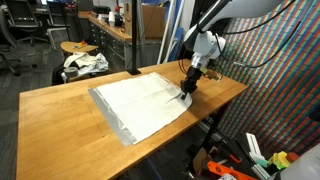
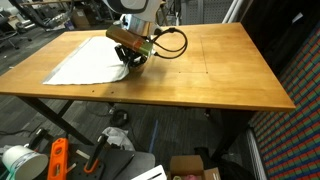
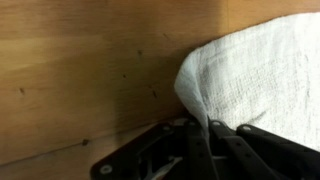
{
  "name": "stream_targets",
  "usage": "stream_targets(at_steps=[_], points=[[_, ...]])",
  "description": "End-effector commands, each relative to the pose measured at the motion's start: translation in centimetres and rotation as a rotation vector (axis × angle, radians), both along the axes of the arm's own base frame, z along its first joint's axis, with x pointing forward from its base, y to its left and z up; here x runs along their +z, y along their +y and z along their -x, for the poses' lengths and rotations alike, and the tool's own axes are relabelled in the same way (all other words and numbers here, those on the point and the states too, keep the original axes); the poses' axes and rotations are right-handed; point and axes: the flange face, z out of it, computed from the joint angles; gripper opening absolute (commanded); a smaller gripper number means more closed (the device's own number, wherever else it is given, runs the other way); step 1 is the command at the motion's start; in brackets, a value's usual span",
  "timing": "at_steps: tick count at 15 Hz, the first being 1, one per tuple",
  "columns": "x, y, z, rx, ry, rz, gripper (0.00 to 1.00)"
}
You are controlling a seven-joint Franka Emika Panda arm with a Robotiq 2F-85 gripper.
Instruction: Fold the towel in half
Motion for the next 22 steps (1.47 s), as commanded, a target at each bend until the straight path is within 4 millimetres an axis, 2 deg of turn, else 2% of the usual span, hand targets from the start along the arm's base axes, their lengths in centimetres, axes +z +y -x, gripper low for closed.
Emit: stream_targets(at_steps=[1,7,11,16,19,22], points=[[2.0,3.0,1.1,0.078,-0.047,0.122,0.03],[4.5,8.9,2.2,0.121,-0.135,0.278,0.03],[7.3,12.8,2.0,0.057,-0.190,0.311,0.03],[10.3,16.1,1.8,-0.001,-0.236,0.359,0.03],[11.0,17.6,2.2,-0.010,-0.245,0.398,0.03],[10.6,19.7,3.4,0.026,-0.253,0.445,0.03]])
